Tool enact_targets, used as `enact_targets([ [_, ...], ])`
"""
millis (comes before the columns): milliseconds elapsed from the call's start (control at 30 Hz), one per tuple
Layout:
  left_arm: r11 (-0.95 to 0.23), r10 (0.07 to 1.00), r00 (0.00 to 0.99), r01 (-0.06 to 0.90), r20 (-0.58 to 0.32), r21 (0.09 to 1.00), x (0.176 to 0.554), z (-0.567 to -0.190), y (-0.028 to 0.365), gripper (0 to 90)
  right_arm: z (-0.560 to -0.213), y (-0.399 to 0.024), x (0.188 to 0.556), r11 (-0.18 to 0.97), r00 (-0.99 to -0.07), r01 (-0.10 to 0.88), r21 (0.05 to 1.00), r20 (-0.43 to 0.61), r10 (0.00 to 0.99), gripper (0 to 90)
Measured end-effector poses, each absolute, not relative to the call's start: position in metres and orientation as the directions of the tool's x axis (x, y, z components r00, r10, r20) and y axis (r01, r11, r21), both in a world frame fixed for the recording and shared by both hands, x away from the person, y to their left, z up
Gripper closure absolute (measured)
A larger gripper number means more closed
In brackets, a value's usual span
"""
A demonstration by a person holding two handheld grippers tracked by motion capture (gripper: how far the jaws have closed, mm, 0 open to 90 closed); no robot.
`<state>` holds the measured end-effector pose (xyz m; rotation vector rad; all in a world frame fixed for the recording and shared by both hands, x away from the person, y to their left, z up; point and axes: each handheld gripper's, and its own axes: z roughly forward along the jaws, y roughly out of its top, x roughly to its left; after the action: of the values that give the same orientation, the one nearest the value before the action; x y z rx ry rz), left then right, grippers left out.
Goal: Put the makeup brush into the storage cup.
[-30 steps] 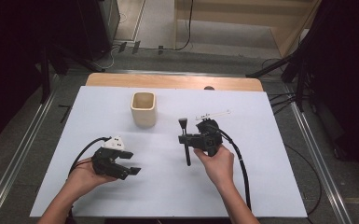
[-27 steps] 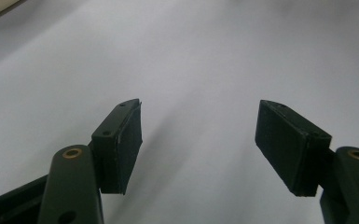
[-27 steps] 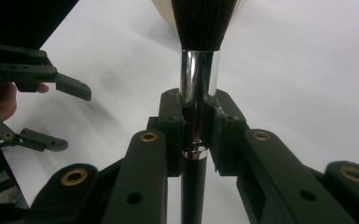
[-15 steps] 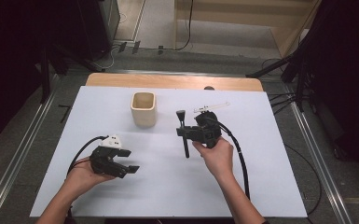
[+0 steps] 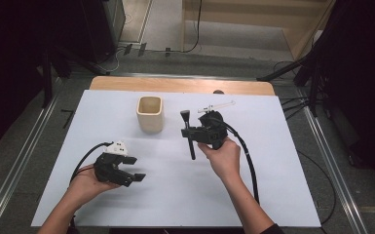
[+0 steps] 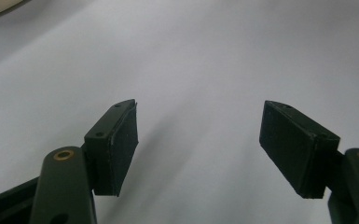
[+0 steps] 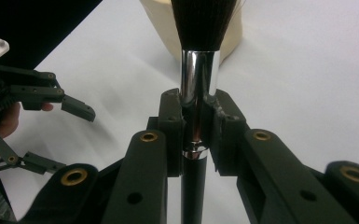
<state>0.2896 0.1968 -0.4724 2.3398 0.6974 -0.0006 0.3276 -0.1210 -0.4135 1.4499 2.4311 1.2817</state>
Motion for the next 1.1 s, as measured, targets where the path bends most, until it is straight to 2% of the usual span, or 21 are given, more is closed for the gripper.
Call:
enact_targets([
  [333,-0.612,0.484,0.853,0.489,-0.195,0.622,0.289,-0.472,0.198,27.1,-0.404,-0.118,0.336,0.23,-0.571,0.701,0.675,0.339,0.747,78.3],
  [433,-0.618,0.47,0.861,0.479,-0.196,0.623,0.289,-0.472,0.198,23.8,-0.401,-0.117,0.337,0.231,-0.572,0.699,0.677,0.335,0.748,78.3],
  [1100,-0.611,0.482,0.857,0.477,-0.18,0.632,0.289,-0.472,0.199,23.2,-0.382,-0.111,0.358,0.237,-0.574,0.684,0.69,0.308,0.759,78.4],
])
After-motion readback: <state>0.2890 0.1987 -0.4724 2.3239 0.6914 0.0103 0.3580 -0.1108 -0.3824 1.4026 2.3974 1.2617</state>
